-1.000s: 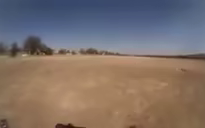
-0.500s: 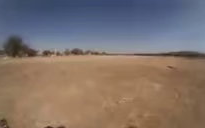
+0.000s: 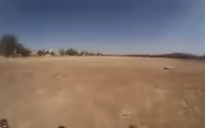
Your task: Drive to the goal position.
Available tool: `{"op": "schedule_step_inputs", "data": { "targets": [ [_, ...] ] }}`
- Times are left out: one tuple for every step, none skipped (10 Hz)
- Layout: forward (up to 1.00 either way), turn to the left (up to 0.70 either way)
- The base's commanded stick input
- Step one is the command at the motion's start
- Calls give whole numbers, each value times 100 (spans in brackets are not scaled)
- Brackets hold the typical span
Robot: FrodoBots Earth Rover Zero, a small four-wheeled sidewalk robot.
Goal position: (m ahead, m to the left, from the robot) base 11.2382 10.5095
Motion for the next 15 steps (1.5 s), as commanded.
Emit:
{"op": "schedule_step_inputs", "data": {
  "targets": [
    [70, 0],
    [70, 0],
    [70, 0],
    [70, 0],
    [70, 0],
    [70, 0],
    [70, 0],
    [70, 0],
    [70, 0],
    [70, 0],
    [70, 0],
    [70, 0],
    [70, 0],
    [70, 0],
    [70, 0]
  ]
}}
